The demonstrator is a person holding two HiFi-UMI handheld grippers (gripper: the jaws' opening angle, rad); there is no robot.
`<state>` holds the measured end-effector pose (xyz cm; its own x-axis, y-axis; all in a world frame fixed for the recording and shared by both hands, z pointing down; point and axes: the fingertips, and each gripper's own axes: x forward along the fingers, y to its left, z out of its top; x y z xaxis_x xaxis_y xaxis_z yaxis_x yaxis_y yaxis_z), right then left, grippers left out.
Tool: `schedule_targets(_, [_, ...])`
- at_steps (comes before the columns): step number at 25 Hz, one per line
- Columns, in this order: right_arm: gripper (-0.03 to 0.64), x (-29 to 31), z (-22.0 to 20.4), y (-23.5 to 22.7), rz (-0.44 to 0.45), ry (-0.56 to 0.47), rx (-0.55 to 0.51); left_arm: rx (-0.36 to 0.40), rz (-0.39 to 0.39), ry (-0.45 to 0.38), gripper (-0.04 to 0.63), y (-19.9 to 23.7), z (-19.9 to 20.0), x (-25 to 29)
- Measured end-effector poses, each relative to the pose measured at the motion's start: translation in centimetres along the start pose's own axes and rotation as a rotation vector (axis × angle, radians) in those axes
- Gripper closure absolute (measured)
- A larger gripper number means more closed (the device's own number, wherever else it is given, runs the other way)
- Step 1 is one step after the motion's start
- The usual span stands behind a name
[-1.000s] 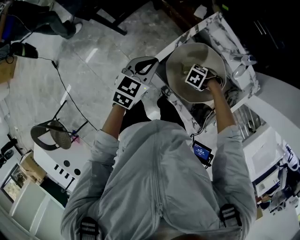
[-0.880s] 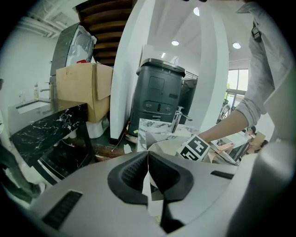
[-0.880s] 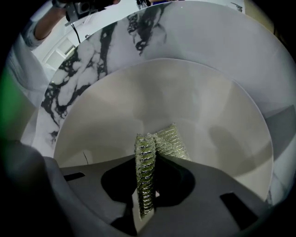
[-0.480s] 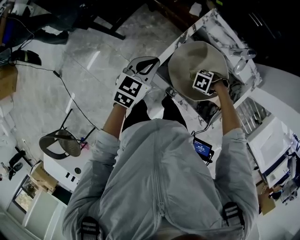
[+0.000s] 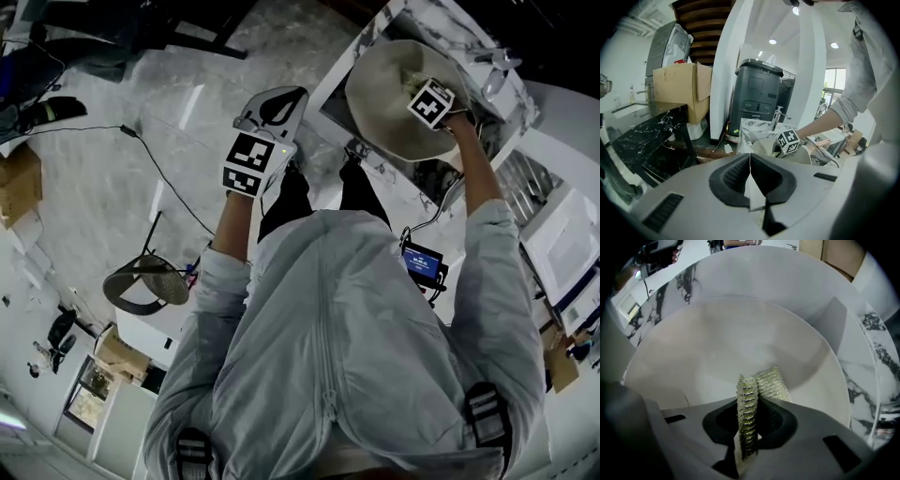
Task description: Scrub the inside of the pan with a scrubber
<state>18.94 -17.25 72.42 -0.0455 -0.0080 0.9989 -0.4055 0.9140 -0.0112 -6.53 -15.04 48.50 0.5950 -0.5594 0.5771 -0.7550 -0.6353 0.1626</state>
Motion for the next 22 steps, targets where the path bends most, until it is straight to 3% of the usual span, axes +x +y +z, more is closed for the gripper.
schedule_targets(4, [0.531, -0.2, -0.4, 0.0, -0.026, 0.031, 0.077, 0.004, -0.009, -0.017, 0.572, -0.2, 0.2, -0.4])
schedule_targets(11, [0.531, 0.2, 1.7, 2.2, -0.060, -0.098, 0.076, -0.001, -0.030, -0.030, 0.572, -0.4, -0.4, -1.1])
schedule_targets(15, [0.531, 0.1, 1.5, 2.4, -0.102, -0.088, 0.098, 0.003, -0.039, -0.030, 0.572, -0.3, -0.9, -1.7])
schedule_targets(18, [0.531, 0.0, 1.8, 4.9, 0.000, -0.052, 0.148, 0.008, -0.042, -0.029, 0.572, 0.0, -1.2, -2.5])
schedule_targets(20, [0.531, -0.2, 3.9, 7.9, 0.139, -0.090, 0.186, 0.011, -0.044, -0.032, 0.572, 0.2, -1.3, -3.2])
schedule_targets(22, [0.531, -0.8, 6.3, 9.1, 0.216, -0.160, 0.221, 0.014, -0.047, -0.035, 0.572, 0.5, -1.3, -3.8])
